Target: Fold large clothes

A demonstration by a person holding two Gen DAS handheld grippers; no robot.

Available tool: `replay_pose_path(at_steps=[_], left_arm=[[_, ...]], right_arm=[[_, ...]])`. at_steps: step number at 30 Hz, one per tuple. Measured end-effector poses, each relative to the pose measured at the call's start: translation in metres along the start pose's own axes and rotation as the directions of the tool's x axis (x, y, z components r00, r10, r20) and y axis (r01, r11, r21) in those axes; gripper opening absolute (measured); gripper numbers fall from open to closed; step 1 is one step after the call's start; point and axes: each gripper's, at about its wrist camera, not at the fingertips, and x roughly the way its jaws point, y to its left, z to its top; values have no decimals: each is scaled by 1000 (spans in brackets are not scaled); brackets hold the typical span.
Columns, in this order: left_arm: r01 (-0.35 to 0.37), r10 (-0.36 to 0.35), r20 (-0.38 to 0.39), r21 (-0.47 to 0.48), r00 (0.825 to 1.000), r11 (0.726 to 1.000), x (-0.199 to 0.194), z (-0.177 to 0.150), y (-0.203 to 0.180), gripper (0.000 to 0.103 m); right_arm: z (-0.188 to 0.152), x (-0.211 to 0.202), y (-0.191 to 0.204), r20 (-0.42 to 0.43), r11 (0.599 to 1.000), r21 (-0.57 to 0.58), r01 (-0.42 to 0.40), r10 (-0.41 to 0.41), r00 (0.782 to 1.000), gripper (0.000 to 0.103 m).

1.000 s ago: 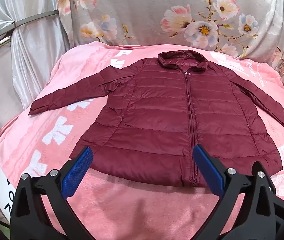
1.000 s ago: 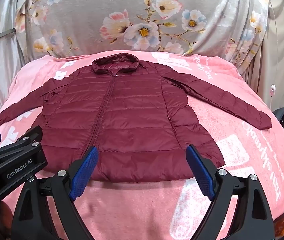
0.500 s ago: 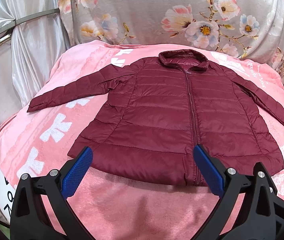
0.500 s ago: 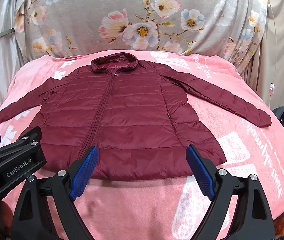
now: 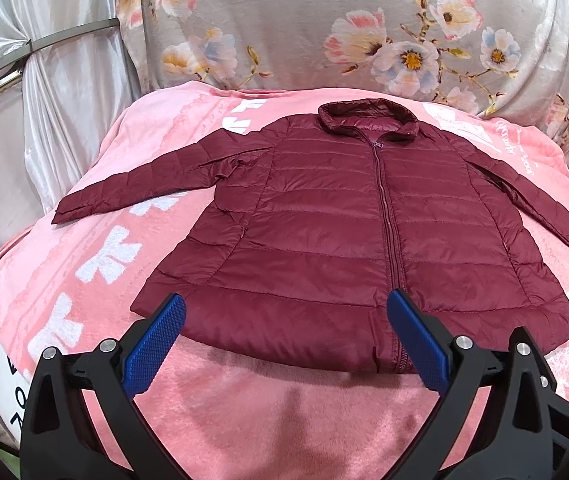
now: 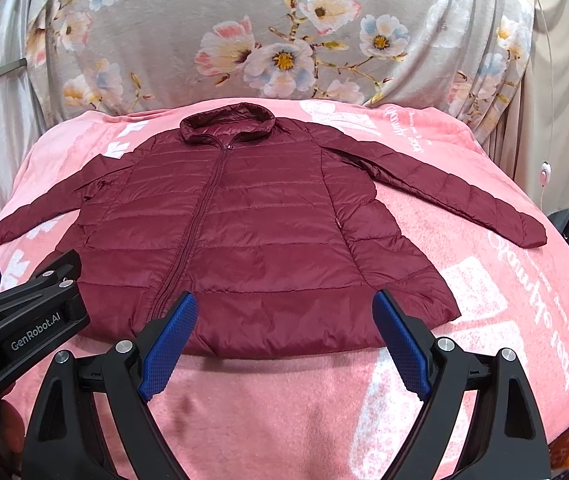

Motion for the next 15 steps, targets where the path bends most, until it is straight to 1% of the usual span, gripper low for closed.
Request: replay_pose_path(at_steps=[5, 10, 11, 14, 15], left_arm=[[-6, 6, 3, 2, 1000, 1000, 2, -2, 0, 98], [-12, 12, 7, -1, 1000, 1000, 2, -2, -1, 98], [-11, 11, 10, 1, 1000, 1000, 1, -3, -1, 98], [-7, 7, 15, 1, 1000, 1000, -1, -3, 0, 98], [-7, 7, 18, 0, 1000, 1000, -2, -4, 0, 98]], right_arm=[[-2, 1, 1, -3, 1000, -6, 1, -1, 1000, 87], [-3, 2, 0, -21, 999, 23, -28, 29, 999, 87], [-2, 3, -2, -7, 998, 45, -48, 49, 999, 87], [-4, 2, -3, 7, 996, 62, -64, 63, 998, 87], [-4, 1, -3, 2, 999, 33, -39, 39, 999, 87]])
